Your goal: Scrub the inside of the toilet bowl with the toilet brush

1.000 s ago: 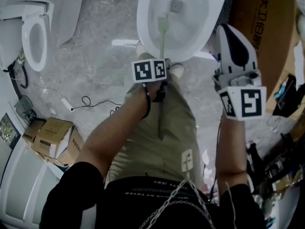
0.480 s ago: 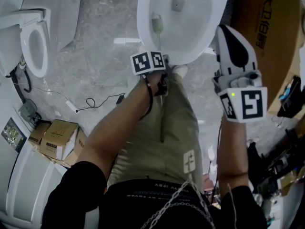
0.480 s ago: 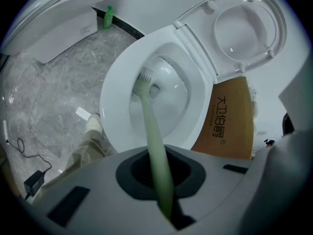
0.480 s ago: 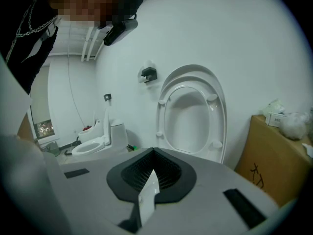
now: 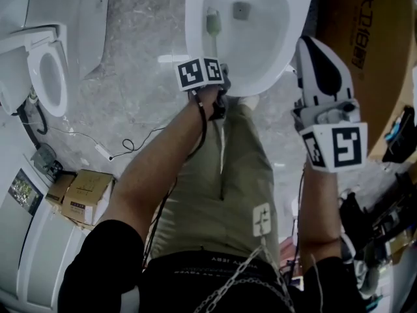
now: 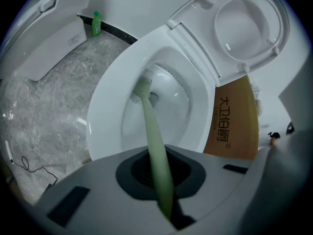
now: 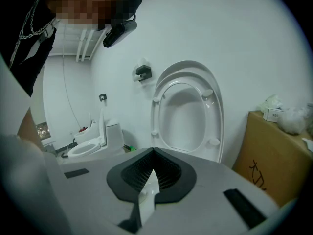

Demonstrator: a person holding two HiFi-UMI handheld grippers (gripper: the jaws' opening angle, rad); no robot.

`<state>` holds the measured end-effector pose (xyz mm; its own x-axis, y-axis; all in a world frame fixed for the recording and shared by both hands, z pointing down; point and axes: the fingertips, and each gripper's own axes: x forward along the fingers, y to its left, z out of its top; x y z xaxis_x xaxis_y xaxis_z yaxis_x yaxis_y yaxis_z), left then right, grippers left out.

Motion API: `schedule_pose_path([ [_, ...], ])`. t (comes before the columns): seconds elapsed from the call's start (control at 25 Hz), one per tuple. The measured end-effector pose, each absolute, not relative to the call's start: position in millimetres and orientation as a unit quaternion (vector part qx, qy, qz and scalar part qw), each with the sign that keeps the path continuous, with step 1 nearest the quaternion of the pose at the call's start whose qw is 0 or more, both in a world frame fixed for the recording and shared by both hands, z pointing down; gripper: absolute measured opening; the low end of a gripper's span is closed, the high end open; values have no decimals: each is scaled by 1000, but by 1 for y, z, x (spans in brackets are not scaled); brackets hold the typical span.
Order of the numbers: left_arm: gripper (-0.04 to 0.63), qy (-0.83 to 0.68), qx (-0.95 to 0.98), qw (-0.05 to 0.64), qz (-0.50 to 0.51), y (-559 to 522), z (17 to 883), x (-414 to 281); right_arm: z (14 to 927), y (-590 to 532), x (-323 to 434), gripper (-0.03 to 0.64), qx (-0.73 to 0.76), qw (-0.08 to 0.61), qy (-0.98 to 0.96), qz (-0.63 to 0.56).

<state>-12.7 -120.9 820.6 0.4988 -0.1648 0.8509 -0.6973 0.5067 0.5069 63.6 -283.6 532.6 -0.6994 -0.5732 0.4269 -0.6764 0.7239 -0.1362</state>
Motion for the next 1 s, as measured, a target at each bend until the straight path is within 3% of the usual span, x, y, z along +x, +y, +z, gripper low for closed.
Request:
schedule_pose_path([
  [1.0, 2, -463, 493, 698, 235, -189, 847, -25, 539, -288, 81, -9, 356, 198, -902, 144],
])
